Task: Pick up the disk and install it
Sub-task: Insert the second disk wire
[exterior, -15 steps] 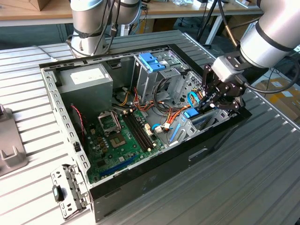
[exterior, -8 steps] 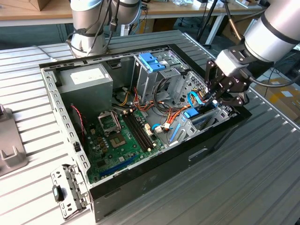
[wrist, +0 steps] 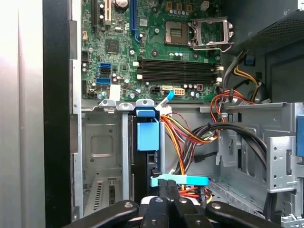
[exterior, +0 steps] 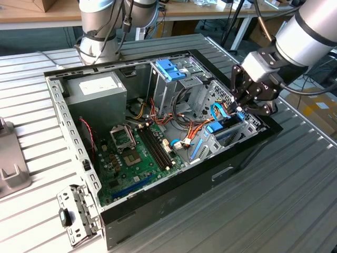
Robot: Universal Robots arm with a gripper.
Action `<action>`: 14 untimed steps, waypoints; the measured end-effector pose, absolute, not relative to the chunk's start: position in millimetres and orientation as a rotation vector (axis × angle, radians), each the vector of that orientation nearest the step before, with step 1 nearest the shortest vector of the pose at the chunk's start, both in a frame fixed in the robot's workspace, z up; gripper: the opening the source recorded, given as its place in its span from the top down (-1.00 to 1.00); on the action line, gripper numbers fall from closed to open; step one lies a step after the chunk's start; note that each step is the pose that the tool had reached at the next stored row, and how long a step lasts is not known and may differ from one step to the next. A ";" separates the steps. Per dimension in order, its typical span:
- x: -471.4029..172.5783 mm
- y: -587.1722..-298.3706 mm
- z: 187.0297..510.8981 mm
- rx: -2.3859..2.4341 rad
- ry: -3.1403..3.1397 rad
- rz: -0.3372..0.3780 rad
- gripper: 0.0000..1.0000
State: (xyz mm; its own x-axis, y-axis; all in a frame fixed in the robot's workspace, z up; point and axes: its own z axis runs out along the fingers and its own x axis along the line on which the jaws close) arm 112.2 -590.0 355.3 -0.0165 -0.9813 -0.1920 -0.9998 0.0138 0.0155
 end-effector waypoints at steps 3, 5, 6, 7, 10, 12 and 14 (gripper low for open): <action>112.2 -590.0 350.4 -2.112 2.145 0.228 0.79; 112.1 -590.1 346.3 -2.114 2.149 0.235 0.79; 112.1 -590.2 345.6 -2.114 2.149 0.236 0.79; 112.2 -590.2 344.8 -2.114 2.150 0.237 0.79; 112.1 -590.5 342.7 -2.116 2.152 0.240 0.79; 112.2 -590.6 341.5 -2.116 2.152 0.241 0.79; 112.2 -590.8 341.0 -2.116 2.152 0.242 0.79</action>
State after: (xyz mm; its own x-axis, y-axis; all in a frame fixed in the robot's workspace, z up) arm 112.2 -590.8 341.0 -0.0201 -0.9812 -0.1920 -0.9993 0.0138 0.0341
